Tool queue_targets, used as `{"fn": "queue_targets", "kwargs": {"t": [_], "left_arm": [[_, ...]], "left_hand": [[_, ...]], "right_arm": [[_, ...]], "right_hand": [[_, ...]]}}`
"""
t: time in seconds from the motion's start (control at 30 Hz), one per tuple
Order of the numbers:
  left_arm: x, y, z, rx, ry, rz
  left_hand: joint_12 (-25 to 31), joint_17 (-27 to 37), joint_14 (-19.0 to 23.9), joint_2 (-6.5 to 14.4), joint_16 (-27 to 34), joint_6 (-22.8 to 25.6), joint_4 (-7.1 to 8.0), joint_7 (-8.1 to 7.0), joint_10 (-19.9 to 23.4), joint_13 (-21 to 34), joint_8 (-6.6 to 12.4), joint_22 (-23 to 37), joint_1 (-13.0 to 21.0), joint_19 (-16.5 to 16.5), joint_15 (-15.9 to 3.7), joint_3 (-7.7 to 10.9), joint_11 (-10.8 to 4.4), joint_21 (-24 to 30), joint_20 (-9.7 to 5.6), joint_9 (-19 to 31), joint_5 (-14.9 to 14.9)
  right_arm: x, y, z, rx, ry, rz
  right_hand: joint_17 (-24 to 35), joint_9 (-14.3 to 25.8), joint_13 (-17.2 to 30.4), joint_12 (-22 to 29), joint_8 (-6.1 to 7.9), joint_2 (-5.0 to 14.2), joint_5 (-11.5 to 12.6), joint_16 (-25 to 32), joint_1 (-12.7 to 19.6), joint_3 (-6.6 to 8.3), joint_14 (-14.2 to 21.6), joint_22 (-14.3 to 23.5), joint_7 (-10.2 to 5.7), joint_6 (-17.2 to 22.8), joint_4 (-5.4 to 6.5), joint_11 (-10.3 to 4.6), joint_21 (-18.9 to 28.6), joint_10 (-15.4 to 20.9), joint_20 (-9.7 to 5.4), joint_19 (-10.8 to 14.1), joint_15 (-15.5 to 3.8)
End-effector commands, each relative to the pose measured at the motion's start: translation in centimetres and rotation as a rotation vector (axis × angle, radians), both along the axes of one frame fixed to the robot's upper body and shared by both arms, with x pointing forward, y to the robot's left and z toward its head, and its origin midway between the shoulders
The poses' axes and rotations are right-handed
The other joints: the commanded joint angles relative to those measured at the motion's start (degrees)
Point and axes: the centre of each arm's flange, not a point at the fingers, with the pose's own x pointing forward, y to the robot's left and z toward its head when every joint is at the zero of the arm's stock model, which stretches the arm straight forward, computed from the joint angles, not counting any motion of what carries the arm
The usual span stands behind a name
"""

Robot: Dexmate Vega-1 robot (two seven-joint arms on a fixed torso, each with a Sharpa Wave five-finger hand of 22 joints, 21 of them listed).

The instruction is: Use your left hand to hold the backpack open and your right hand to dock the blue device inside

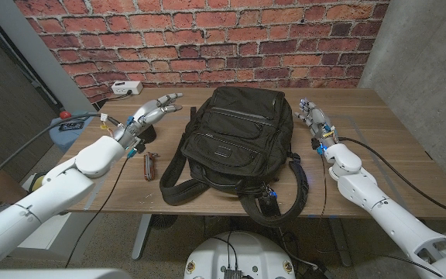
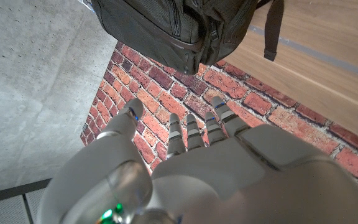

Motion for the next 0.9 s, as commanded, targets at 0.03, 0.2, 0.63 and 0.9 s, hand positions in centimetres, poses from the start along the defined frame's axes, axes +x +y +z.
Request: {"fn": "queue_targets", "kwargs": {"t": [0.03, 0.2, 0.63, 0.9], "left_arm": [[-2.1, 0.2, -0.6, 0.063, -0.158, 0.04], [-2.5, 0.2, -0.8, 0.1, -0.21, 0.061], [-2.9, -0.2, -1.0, 0.204, -0.334, 0.109], [-3.5, -0.5, -1.0, 0.274, -0.342, 0.112]], "left_hand": [[0.4, 0.2, 2.1, -0.3, 0.7, 1.1, -0.31, 0.15, 1.5, 0.2, 0.15, 0.4, 1.4, 2.3, -0.26, -0.04, -0.04, 0.6, 0.0, 0.2, 0.5], [0.2, 0.2, 3.0, -0.7, 0.7, 1.2, -0.33, 0.41, 1.5, 0.3, -0.05, 0.4, 1.9, 3.2, 0.27, -0.15, -0.28, 0.8, -0.35, 0.2, 0.7], [-0.2, 0.2, 3.6, -1.1, 0.5, 1.0, -0.36, 0.83, 1.2, 0.3, -0.45, 0.4, 2.8, 3.9, 0.31, -0.25, 0.09, 0.7, -0.57, 0.2, 0.9], [-0.4, 0.3, 3.2, -1.7, 0.2, 1.1, -0.13, 1.06, 1.0, 0.4, -0.55, 0.4, 2.7, 4.1, 0.72, -0.76, 0.34, 0.6, -0.7, 0.3, 0.7]], "right_arm": [[-0.6, 0.0, -0.1, 0.014, -0.013, -0.007], [-0.6, 0.1, 0.0, 0.02, -0.02, -0.008], [-0.4, -0.7, -0.4, 0.044, -0.012, -0.026], [-0.5, -1.2, -0.6, 0.055, -0.011, -0.037]], "right_hand": [[0.2, 0.1, 0.0, -0.2, -0.1, -0.2, 0.2, -0.1, 0.4, -0.01, 0.3, 0.2, -0.11, 0.3, -0.37, 0.01, 0.3, 0.2, -1.22, 0.3, 0.48], [0.2, 0.1, 0.0, -0.3, -0.18, -0.16, 0.2, -0.1, 0.5, -0.01, 0.3, 0.2, 0.0, 0.2, -0.42, 0.14, 0.3, 0.1, -1.21, 0.4, 0.44], [0.2, 0.1, 0.0, -0.4, -0.27, -0.16, 0.2, -0.2, 0.5, -0.05, 0.3, 0.2, 0.0, 0.0, -0.55, 0.27, 0.3, 0.0, -1.23, 0.4, 0.44], [0.2, 0.1, 0.0, -0.5, -0.26, -0.12, 0.2, -0.2, 0.4, -0.07, 0.2, 0.2, 0.02, 0.0, -0.58, 0.43, 0.3, -0.1, -1.22, 0.3, 0.42]]}}
